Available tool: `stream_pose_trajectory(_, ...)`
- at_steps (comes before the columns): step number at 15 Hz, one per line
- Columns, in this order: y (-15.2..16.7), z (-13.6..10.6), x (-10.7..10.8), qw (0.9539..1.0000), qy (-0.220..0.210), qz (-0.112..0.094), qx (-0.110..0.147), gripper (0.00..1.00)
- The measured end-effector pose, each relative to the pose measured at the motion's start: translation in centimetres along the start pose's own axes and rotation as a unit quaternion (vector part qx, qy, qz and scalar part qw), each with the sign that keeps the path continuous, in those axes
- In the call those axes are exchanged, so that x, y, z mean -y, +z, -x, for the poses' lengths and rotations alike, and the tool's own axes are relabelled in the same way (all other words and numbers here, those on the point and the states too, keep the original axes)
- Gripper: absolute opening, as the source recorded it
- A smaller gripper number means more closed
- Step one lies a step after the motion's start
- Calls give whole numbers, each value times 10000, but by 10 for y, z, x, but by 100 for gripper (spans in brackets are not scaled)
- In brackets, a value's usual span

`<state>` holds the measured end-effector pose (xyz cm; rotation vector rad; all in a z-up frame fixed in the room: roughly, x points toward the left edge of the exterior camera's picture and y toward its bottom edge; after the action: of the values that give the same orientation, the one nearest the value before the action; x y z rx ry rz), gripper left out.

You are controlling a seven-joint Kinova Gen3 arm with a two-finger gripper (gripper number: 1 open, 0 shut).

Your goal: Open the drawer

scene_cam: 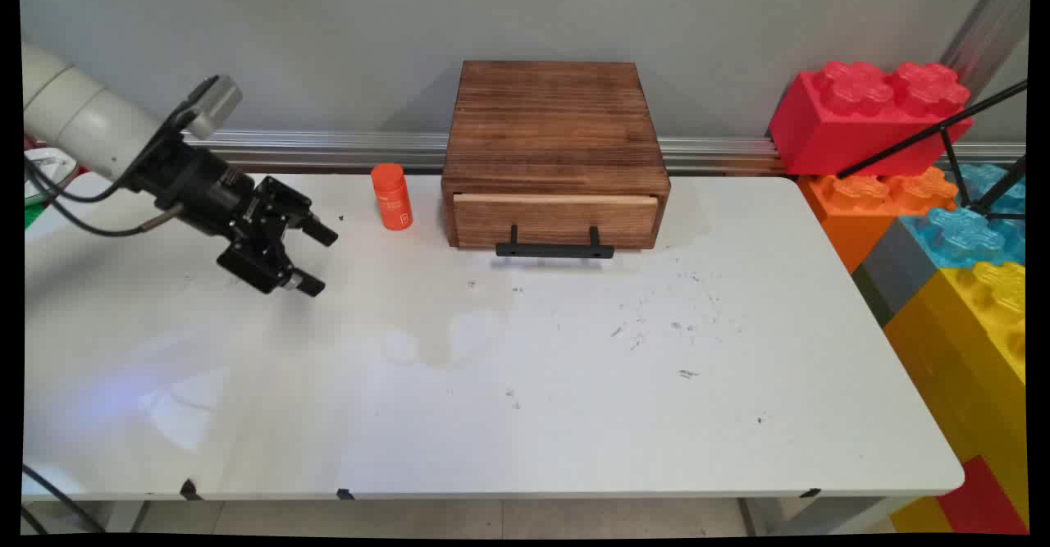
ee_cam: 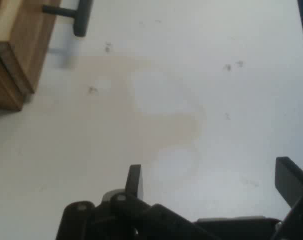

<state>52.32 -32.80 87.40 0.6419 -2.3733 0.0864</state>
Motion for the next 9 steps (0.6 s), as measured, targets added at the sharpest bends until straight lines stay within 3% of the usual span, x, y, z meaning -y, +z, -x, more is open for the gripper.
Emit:
stream_pose_trajectory(4, -2, -23, 8, 9998, -19, -141, 166, 100)
stream_pose_trajectory(9, 3, -84, 14, 9992, -71, -372, 98, 100)
